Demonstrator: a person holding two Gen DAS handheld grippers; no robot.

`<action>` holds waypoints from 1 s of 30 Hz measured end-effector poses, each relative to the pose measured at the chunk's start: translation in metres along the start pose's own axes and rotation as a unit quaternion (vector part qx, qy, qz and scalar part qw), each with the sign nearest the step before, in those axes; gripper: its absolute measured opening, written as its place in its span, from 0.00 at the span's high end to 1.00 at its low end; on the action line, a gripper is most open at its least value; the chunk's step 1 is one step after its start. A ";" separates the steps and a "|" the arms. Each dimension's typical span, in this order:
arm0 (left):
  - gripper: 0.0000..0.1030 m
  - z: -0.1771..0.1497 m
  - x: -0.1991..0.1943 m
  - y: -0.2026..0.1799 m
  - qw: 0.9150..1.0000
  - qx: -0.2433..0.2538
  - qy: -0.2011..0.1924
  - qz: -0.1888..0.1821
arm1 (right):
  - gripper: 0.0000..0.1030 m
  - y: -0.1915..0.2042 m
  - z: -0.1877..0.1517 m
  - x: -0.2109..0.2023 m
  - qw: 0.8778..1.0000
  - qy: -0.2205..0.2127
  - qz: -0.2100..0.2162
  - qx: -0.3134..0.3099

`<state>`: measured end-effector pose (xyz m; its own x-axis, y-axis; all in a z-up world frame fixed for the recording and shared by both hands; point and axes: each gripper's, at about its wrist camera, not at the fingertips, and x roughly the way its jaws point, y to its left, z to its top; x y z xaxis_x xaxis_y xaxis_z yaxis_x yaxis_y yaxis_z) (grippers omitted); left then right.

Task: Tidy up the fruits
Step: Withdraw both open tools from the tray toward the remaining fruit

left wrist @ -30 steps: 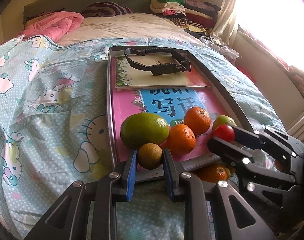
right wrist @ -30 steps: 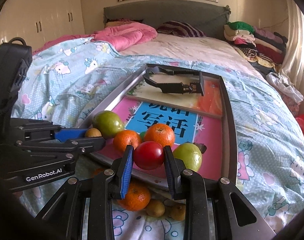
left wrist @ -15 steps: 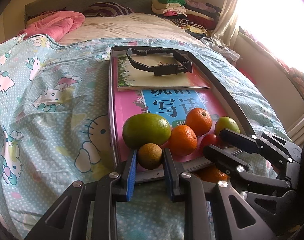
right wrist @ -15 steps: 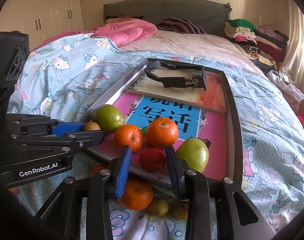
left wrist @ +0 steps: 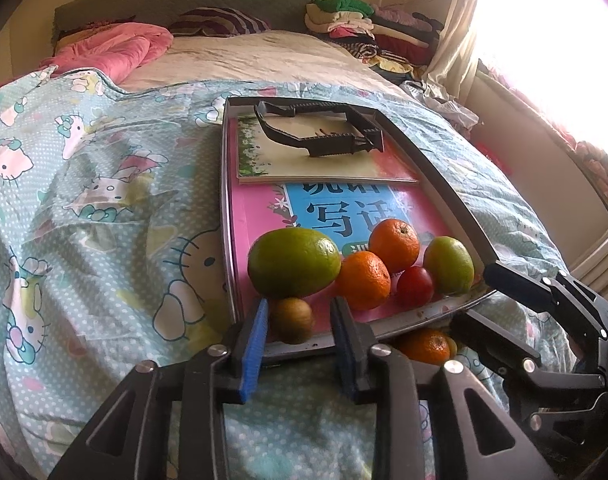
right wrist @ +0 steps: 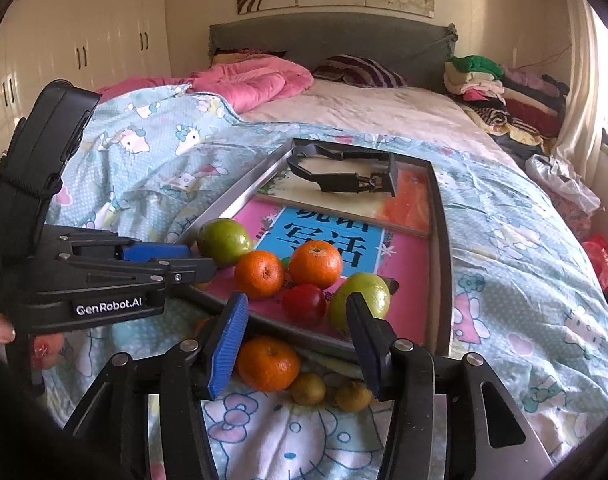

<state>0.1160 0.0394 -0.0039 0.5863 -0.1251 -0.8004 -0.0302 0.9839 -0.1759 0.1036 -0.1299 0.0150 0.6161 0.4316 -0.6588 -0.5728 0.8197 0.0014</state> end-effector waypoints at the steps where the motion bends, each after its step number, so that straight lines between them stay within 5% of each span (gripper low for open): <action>1: 0.67 0.000 -0.001 0.000 1.000 0.000 -0.001 0.000 | 0.48 -0.002 -0.001 -0.002 1.000 0.000 -0.001 0.003; 15: 0.41 0.000 -0.034 -0.010 0.999 0.000 -0.037 -0.009 | 0.43 -0.013 0.000 -0.026 0.999 -0.021 -0.011 0.027; 30: 0.29 -0.010 -0.060 -0.020 0.999 0.007 -0.047 -0.020 | 0.35 -0.028 -0.001 -0.051 0.998 -0.037 -0.029 0.036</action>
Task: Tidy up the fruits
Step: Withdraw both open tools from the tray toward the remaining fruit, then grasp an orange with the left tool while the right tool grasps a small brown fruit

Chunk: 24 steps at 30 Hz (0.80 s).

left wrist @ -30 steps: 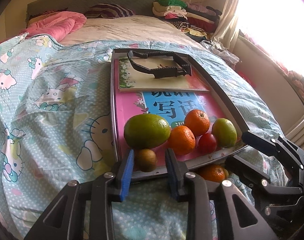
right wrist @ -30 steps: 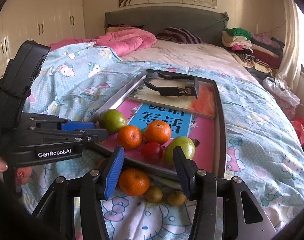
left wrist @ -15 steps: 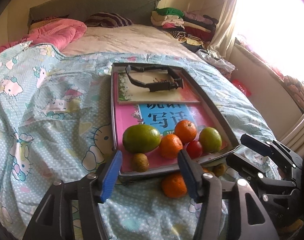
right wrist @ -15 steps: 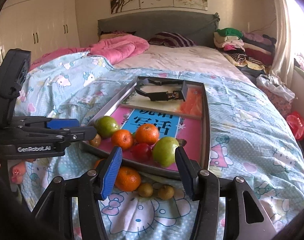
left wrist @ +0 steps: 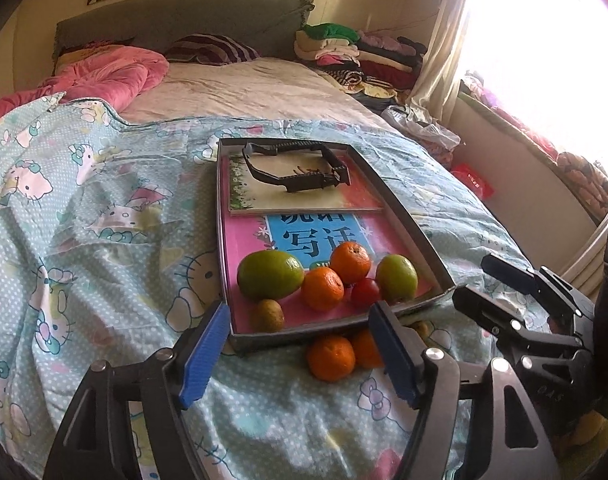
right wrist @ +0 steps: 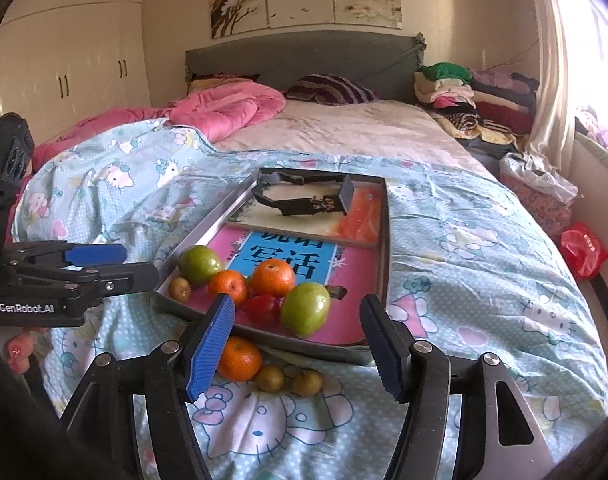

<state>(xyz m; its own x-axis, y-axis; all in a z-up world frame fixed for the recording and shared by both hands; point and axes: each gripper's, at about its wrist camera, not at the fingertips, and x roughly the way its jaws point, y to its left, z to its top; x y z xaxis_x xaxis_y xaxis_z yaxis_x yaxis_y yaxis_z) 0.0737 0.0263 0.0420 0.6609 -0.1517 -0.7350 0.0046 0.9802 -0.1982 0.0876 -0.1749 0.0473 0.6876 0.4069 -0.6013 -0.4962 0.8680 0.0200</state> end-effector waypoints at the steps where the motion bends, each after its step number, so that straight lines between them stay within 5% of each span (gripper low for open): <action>1: 0.29 0.000 0.000 0.000 1.000 0.002 0.001 -0.001 | 0.35 -0.001 -0.001 -0.001 1.000 0.001 -0.001 0.001; 24: 0.29 -0.049 0.022 -0.017 0.997 0.043 0.063 0.007 | 0.34 0.007 -0.055 0.012 0.998 0.064 -0.004 -0.010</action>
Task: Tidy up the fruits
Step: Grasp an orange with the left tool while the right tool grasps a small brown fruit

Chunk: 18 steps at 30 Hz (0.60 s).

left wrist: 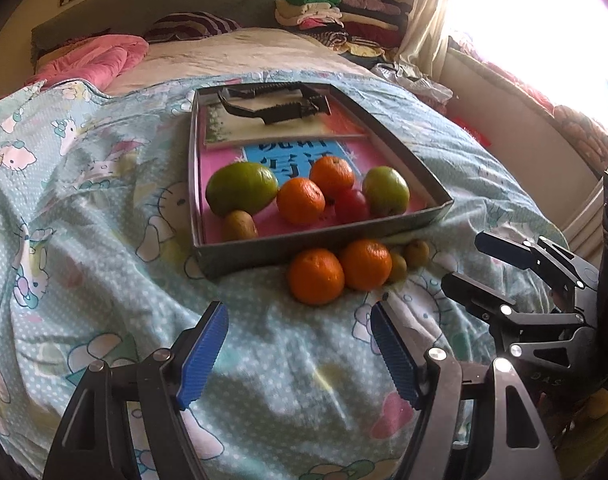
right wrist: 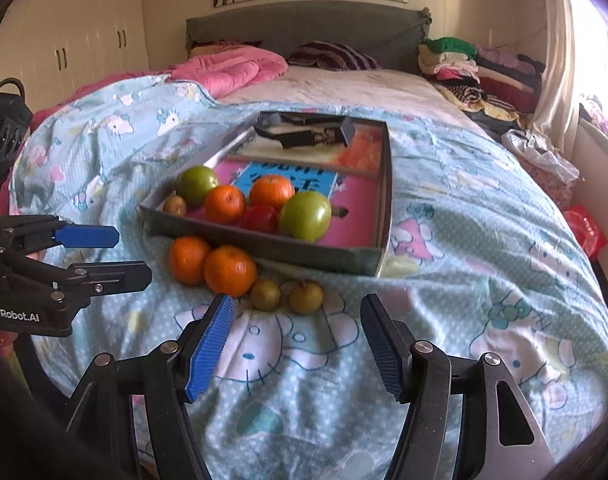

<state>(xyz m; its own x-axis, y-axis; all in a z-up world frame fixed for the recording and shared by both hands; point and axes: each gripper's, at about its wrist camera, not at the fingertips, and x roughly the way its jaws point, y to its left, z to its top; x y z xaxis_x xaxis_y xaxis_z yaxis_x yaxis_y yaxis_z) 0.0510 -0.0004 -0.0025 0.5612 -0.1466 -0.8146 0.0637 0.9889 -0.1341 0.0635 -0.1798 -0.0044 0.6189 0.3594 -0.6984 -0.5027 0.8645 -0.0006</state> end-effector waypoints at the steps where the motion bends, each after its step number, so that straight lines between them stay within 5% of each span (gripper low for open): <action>1: 0.29 0.000 0.002 -0.001 1.000 0.002 0.003 0.000 | 0.34 0.000 -0.001 0.002 1.000 0.001 -0.003 0.000; 8: 0.29 -0.007 0.015 -0.007 1.000 0.012 0.018 -0.003 | 0.35 -0.013 -0.007 0.019 0.999 0.021 -0.009 0.025; 13: 0.42 -0.004 0.027 -0.005 1.000 0.004 0.022 -0.003 | 0.53 -0.020 -0.005 0.030 0.999 0.030 0.000 0.033; 18: 0.50 0.000 0.034 0.001 1.000 -0.010 0.017 -0.004 | 0.59 -0.017 0.002 0.041 0.999 0.031 0.007 0.022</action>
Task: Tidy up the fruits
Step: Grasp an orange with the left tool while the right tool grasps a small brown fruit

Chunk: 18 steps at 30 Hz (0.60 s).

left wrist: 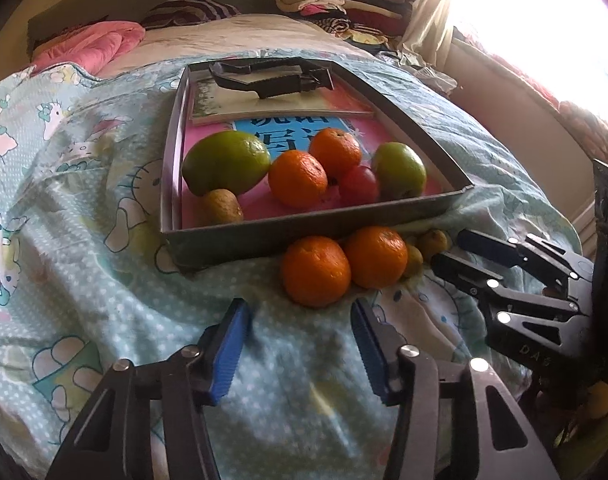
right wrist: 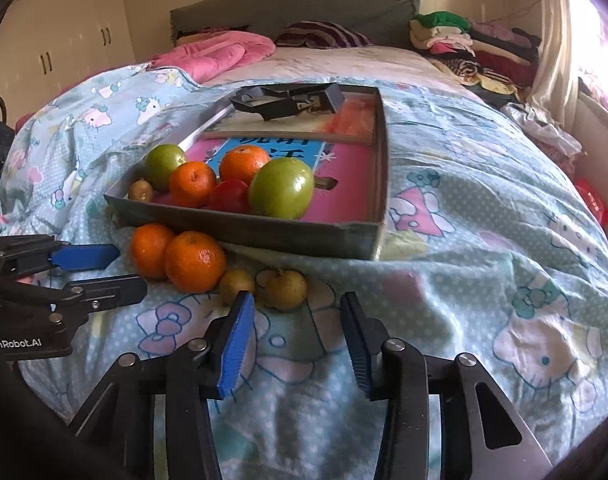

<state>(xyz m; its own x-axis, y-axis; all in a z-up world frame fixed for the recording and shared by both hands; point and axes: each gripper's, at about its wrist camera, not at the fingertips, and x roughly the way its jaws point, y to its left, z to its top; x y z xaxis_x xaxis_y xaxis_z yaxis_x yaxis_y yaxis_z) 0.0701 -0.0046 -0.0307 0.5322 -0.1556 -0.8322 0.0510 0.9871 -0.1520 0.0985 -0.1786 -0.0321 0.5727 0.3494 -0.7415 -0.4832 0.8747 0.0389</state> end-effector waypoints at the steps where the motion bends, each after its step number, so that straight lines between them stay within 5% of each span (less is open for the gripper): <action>1: 0.50 0.001 0.001 0.001 1.000 -0.001 -0.001 0.000 | 0.60 0.001 0.002 0.004 1.000 0.001 -0.002 -0.004; 9: 0.51 0.006 0.007 0.000 1.000 0.001 -0.005 -0.006 | 0.73 0.004 0.009 0.018 1.000 0.007 0.002 -0.017; 18: 0.51 0.011 0.018 -0.004 1.000 0.009 0.002 -0.006 | 0.76 -0.003 0.003 0.020 1.000 0.000 0.017 -0.003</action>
<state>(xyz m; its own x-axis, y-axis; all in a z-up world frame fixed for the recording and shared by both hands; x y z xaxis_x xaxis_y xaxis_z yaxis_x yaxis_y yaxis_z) 0.0888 -0.0108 -0.0397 0.5279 -0.1666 -0.8328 0.0713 0.9858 -0.1520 0.1134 -0.1731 -0.0456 0.5557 0.3780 -0.7405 -0.5062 0.8604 0.0593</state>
